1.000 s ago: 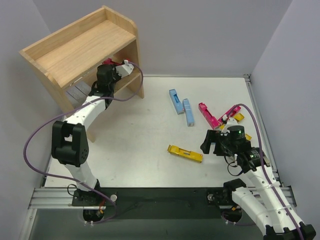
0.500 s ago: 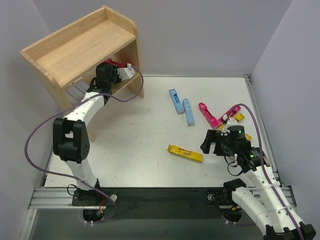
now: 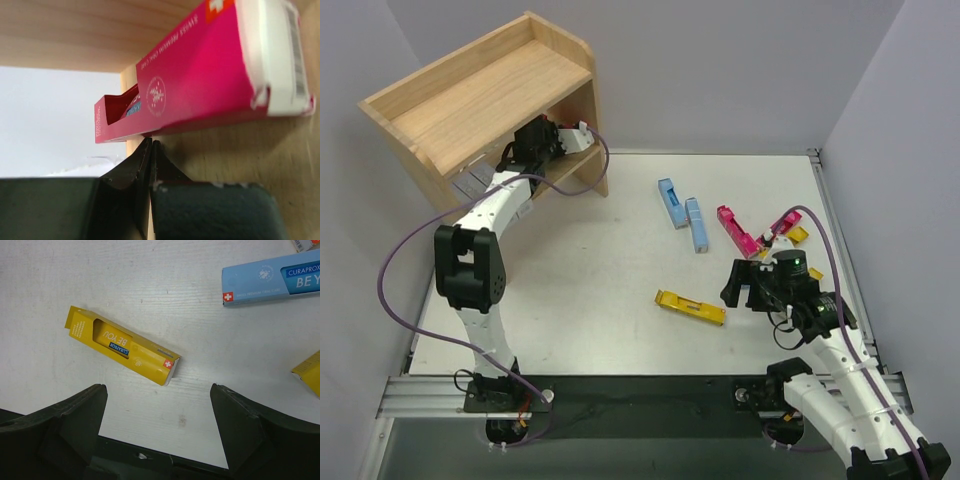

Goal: Place and organize the toothpastes onto the shelf
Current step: Adjust the toothpaste on the shelf, then pick up the toothpaste from the center of the board.

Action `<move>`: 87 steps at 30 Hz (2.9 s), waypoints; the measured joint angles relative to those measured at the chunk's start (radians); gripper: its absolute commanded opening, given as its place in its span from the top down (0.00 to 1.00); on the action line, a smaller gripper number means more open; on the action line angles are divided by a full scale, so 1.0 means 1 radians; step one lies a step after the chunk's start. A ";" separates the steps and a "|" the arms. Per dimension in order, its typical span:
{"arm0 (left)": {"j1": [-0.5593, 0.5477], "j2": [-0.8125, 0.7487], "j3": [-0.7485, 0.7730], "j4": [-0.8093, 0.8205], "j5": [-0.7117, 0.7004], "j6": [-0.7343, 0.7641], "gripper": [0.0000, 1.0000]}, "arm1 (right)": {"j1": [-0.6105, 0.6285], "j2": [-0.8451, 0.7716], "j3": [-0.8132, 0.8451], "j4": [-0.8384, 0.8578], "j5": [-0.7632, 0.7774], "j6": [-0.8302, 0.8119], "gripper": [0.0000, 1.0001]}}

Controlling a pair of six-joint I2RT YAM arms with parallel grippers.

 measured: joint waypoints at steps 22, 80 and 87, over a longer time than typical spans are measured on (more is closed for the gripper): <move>-0.035 0.043 0.008 0.151 0.029 -0.024 0.89 | -0.006 0.053 0.000 0.000 0.008 0.000 0.12; -0.452 -0.866 -0.818 0.298 0.134 -0.998 0.19 | -0.151 0.589 0.502 -0.001 0.147 -0.124 0.14; -0.475 -1.064 -1.027 0.267 0.125 -1.190 0.10 | -0.261 0.855 0.695 0.023 0.040 -0.212 0.16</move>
